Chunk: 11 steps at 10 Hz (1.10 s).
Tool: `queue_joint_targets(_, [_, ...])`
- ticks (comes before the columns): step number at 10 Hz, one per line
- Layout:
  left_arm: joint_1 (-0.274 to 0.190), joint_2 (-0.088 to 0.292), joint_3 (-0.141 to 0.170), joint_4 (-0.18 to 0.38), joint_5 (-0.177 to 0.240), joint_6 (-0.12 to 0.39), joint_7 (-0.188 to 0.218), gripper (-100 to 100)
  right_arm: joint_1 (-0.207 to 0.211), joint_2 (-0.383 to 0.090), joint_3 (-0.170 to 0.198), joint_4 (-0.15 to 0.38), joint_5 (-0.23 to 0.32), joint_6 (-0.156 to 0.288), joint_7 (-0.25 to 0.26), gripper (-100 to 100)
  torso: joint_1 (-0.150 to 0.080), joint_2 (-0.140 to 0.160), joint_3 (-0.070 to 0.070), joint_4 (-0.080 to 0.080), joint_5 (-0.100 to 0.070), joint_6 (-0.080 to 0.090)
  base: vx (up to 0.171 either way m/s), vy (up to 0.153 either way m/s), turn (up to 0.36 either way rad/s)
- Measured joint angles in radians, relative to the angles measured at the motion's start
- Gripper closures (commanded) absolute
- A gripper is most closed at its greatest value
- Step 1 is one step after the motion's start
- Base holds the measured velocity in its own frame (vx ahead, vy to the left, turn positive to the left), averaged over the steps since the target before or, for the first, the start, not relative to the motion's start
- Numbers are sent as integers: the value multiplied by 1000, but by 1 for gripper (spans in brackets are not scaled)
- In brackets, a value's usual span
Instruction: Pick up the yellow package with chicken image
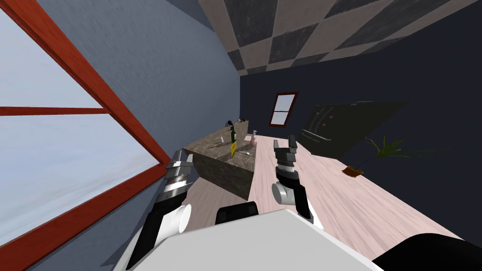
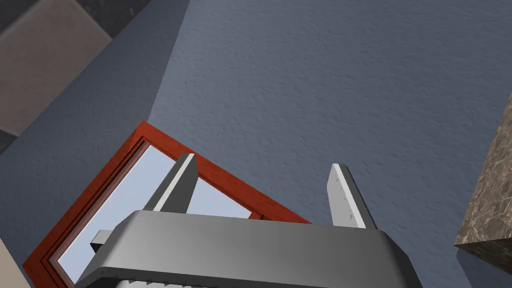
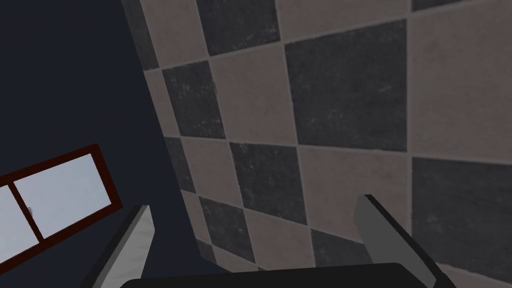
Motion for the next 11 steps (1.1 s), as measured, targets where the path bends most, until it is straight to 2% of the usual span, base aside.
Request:
queue_joint_targets(6, [-36,164,-18,36,-48,-69,-58,-100,0,0,0,0,0,0,0,0,1,0,0,0,0,0,6,22,-133])
queue_joint_targets(11, [-76,294,-41,66,-104,-144,-126,-100,0,0,0,0,0,0,0,0,2,-1,0,0,0,0,5,26,-129])
